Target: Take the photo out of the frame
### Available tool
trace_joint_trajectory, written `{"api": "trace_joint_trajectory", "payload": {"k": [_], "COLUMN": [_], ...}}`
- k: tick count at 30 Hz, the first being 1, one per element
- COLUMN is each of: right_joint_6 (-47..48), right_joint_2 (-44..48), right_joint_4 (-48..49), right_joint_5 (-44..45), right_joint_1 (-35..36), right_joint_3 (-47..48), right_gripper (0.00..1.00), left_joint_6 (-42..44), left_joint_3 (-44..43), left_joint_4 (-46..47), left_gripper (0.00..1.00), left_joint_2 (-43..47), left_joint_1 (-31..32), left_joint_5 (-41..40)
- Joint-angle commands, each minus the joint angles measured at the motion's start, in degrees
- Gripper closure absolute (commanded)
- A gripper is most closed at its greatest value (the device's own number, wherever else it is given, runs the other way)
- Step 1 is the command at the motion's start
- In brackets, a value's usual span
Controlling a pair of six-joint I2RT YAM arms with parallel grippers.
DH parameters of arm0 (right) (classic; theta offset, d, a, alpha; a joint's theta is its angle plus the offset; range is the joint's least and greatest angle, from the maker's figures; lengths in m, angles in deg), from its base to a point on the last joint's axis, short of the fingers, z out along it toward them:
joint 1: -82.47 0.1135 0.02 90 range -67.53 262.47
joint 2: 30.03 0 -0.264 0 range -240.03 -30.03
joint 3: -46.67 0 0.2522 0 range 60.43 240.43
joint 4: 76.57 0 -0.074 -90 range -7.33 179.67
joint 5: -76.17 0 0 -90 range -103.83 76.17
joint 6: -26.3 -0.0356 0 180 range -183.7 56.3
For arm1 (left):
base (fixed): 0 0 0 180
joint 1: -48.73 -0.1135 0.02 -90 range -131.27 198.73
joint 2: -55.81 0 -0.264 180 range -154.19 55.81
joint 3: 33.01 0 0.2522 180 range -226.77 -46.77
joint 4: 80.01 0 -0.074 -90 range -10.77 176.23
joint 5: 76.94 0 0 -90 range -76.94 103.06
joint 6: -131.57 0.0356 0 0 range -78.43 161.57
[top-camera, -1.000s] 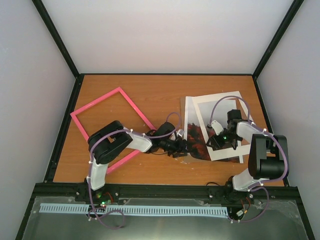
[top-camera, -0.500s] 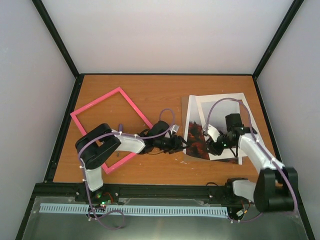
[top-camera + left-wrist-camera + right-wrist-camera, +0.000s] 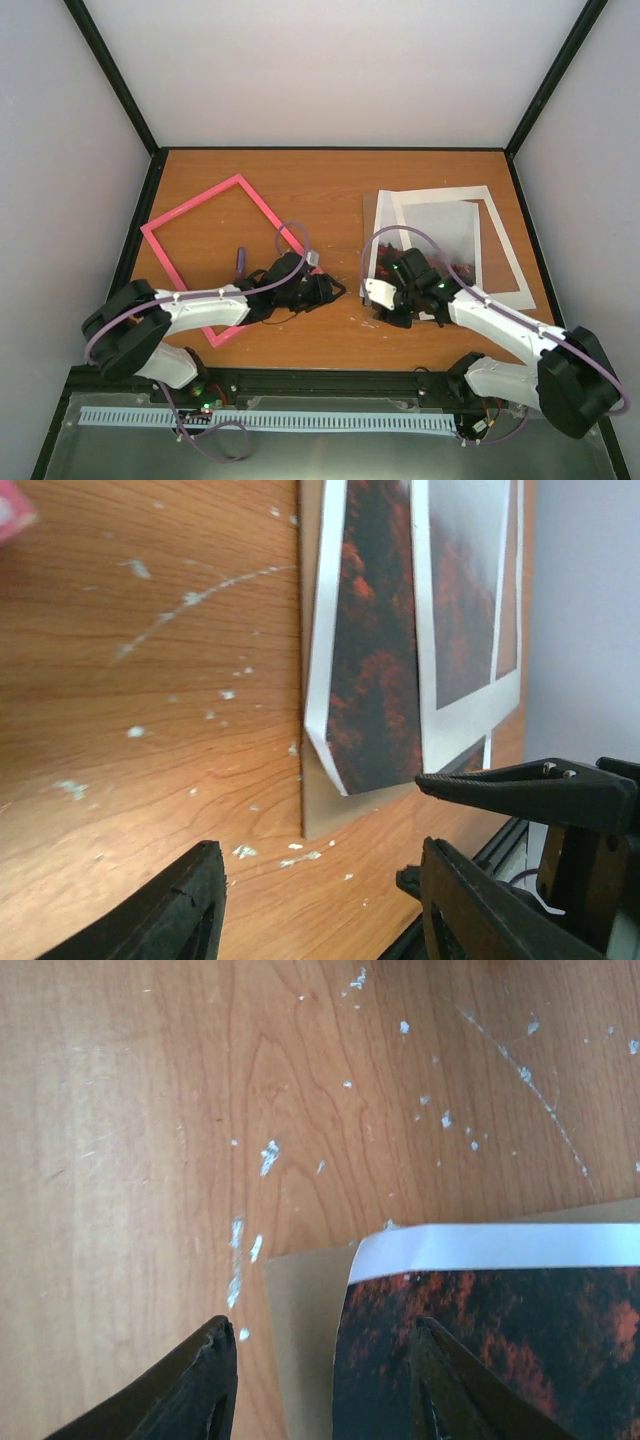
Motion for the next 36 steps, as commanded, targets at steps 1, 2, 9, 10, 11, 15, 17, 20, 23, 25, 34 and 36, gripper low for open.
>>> {"api": "trace_joint_trajectory", "payload": {"k": [1, 2, 9, 10, 11, 15, 17, 20, 23, 25, 34, 36], "right_joint_6": [-4.16, -4.29, -5.08, -5.25, -5.65, -8.07, -8.9, -9.77, -10.59, -11.07, -12.73, -12.72], "right_joint_2": [-3.91, -4.99, -10.37, -11.15, -12.16, -14.82, -14.2, -11.86, -10.31, -9.61, -0.41, 1.62], "right_joint_4": [8.57, 9.12, 10.29, 10.86, 11.64, 12.76, 12.61, 12.35, 11.01, 9.86, 4.45, 3.54], "right_joint_5": [9.82, 10.48, 14.1, 15.14, 16.65, 23.39, 25.27, 26.8, 27.01, 26.84, 22.06, 20.81], "right_joint_1": [4.94, 5.63, 10.63, 11.33, 12.05, 13.38, 13.39, 13.39, 13.39, 13.39, 13.39, 13.39], "right_joint_3": [-0.06, 0.23, 1.39, 1.31, 1.13, 2.48, 3.05, 3.09, 3.47, 3.77, 6.21, 6.8], "right_gripper": [0.53, 0.53, 0.54, 0.55, 0.55, 0.7, 0.74, 0.79, 0.92, 0.97, 0.97, 0.97], "left_joint_6": [-2.49, -2.81, -4.12, -4.04, -4.02, -3.82, -3.4, -2.51, -1.85, -1.73, -1.38, 0.07], "left_joint_3": [1.56, 2.14, 4.03, 4.0, 4.02, 3.95, 3.48, 2.35, 1.5, 1.15, 0.0, -2.46], "left_joint_4": [-5.75, -5.95, -8.14, -8.34, -8.35, -7.73, -7.34, -7.31, -6.69, -6.04, 3.33, 4.78], "left_gripper": [0.46, 0.46, 0.44, 0.44, 0.44, 0.44, 0.44, 0.43, 0.43, 0.43, 0.4, 0.4], "left_joint_2": [5.2, 6.05, 10.09, 10.17, 10.14, 9.47, 8.85, 7.57, 6.32, 5.64, 0.09, -2.67], "left_joint_1": [-0.25, -0.24, -0.31, -0.31, -0.31, -0.31, -0.31, -0.31, -0.31, -0.4, -4.16, -4.42], "left_joint_5": [-6.01, -6.38, -10.04, -10.21, -10.32, -10.09, -9.94, -10.17, -10.31, -10.28, -2.0, 0.85]}}
